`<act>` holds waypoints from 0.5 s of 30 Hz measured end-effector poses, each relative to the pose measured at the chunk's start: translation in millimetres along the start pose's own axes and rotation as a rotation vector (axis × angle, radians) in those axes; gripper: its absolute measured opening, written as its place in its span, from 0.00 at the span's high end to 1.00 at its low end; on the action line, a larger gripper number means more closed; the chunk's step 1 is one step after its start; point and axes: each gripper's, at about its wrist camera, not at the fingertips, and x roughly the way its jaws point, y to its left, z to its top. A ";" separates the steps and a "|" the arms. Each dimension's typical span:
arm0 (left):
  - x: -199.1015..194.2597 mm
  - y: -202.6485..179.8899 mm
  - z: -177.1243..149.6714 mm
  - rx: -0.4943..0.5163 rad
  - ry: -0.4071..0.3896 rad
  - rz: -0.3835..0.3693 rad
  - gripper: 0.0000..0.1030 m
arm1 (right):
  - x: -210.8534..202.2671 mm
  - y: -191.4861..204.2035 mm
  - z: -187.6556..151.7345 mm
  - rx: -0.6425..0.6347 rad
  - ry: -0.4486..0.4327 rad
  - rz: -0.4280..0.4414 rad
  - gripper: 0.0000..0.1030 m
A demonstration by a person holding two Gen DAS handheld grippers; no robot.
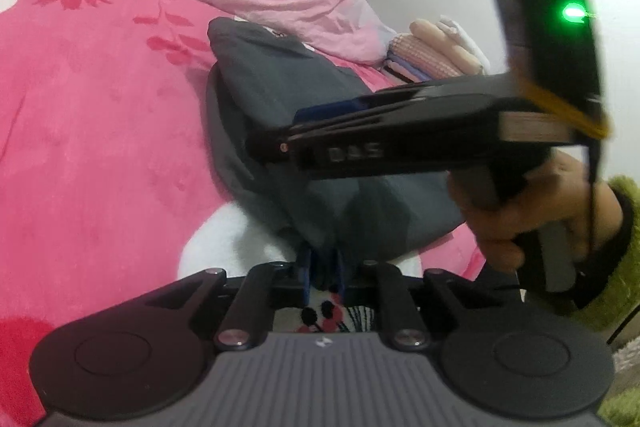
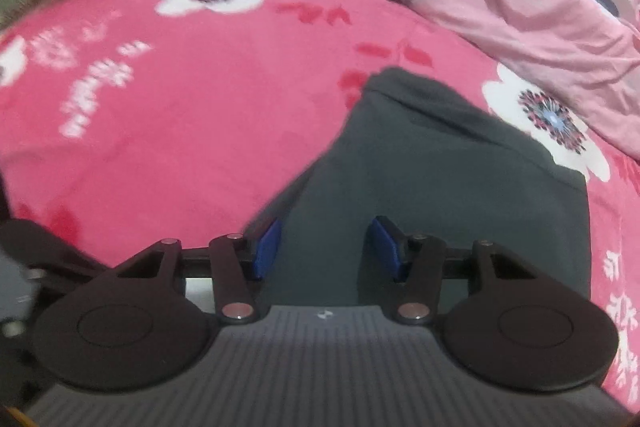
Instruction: Fold clothes
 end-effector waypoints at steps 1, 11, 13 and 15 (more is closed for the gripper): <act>-0.9 0.6 -0.3 0.001 -0.007 -0.005 0.86 | 3.1 -2.1 0.9 0.015 0.010 0.005 0.58; -10.1 8.4 0.3 -0.026 -0.037 -0.033 0.74 | 2.5 -31.1 -9.3 0.241 -0.011 0.103 0.93; -19.9 18.1 3.6 -0.068 -0.062 -0.053 0.72 | -1.5 -42.2 -13.7 0.330 -0.037 0.149 0.94; -32.0 34.7 7.0 -0.157 -0.099 -0.085 0.66 | -4.7 -51.1 -19.1 0.403 -0.063 0.190 0.94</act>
